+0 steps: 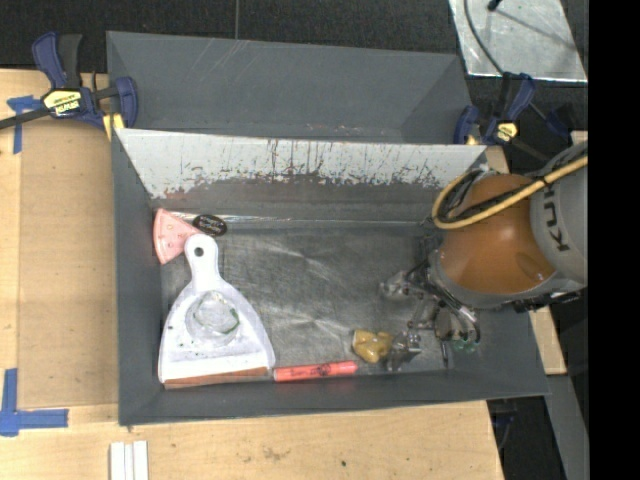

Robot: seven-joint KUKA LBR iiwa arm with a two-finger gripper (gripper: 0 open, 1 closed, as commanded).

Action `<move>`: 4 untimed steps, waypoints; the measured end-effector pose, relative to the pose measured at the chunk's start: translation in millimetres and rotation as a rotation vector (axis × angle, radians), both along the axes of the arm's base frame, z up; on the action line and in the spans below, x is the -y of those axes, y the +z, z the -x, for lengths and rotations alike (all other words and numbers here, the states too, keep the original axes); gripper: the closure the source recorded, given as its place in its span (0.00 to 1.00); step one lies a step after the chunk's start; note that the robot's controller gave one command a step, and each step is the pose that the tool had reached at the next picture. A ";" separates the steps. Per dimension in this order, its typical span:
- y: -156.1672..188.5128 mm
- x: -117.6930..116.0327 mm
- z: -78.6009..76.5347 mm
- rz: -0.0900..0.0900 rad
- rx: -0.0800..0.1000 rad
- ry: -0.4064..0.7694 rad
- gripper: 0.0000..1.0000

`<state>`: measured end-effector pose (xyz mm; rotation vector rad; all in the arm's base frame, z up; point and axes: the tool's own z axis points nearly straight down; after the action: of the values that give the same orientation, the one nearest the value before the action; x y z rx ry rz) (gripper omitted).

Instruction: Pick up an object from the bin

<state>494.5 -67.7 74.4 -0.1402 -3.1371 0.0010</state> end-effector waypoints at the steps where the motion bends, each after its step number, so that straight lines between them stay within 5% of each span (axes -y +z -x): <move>1: 1.5 -23.0 -19.4 0.002 0.026 -0.072 1.00; 3: 3.3 -22.8 -18.6 0.002 0.024 -0.072 1.00; 4: 38.2 -18.1 -25.1 0.001 0.011 -0.045 1.00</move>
Offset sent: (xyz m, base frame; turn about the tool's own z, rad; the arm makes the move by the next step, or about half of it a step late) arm 0.0000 0.0000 0.0000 0.0000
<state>519.6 -49.6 112.6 -0.2113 -3.1440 0.0014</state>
